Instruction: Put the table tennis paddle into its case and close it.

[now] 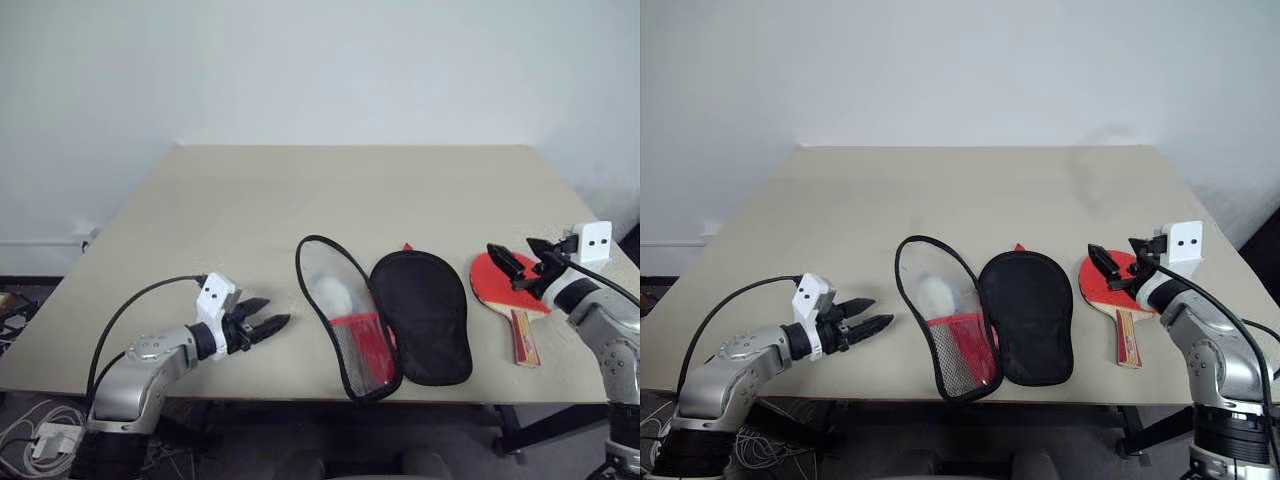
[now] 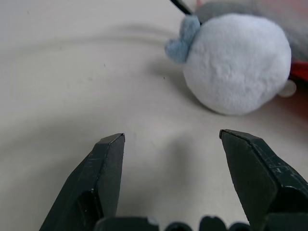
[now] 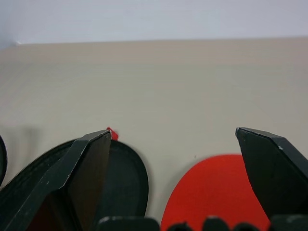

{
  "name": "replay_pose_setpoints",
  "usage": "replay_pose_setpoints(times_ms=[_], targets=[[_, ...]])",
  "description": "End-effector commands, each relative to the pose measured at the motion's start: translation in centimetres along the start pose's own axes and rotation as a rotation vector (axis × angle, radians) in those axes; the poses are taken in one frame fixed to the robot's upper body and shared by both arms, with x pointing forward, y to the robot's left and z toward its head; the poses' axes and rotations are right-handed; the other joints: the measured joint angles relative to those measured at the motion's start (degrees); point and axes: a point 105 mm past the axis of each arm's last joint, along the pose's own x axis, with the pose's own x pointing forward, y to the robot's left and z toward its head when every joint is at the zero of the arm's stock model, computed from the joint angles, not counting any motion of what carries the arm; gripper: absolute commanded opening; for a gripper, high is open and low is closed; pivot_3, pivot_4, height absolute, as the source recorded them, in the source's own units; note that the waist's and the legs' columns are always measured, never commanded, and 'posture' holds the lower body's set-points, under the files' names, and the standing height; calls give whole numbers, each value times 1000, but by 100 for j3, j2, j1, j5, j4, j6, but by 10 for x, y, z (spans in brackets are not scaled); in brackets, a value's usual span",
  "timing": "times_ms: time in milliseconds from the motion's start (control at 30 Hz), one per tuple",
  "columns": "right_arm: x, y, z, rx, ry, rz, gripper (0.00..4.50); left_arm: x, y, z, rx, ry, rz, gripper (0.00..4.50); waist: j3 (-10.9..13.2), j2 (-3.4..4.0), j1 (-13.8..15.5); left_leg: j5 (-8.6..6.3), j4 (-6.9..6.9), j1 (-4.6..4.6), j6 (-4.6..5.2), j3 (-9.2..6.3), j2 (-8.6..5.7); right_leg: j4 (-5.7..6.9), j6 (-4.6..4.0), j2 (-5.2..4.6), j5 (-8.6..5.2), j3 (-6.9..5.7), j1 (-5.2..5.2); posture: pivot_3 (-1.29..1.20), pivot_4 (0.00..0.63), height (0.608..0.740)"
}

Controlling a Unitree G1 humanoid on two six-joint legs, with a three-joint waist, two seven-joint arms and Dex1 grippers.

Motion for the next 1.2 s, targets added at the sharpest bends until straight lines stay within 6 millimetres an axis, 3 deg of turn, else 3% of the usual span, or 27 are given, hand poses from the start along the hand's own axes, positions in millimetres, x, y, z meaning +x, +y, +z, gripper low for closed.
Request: replay_pose_setpoints(times_ms=[33,300,633,867,967,1200], targets=[[9,5,8,8,-27,10,4471,-9,-1,7,31,-2,11,3381,3,-1,-2,0,0,0,0,0,0,0,0,0,0,-1,0,0,0,716],[8,2,-2,32,1,-25,4471,-10,-7,13,17,4,-24,3381,5,-3,78,1,2,0,0,-6,-2,0,0,-1,0,-9,4,0,0,716],[-21,-34,-17,37,104,-235,4471,18,-28,19,18,35,-160,3381,6,-1,73,1,2,0,-1,-4,-4,1,0,-1,0,-7,3,0,0,716],[-31,-49,-24,25,149,-303,4471,24,-33,22,43,49,-207,3381,7,-1,68,0,1,1,0,0,0,0,0,5,0,-4,4,0,0,716],[-40,-61,-39,4,235,-381,4471,25,-35,18,49,62,-227,3381,7,-2,78,0,2,0,1,1,-1,-1,0,4,0,-3,5,0,0,716],[-59,-49,-66,2,402,-353,4471,32,-35,14,48,73,-238,3381,8,-2,76,0,3,0,2,0,-1,-2,0,4,0,-4,6,0,0,716]])
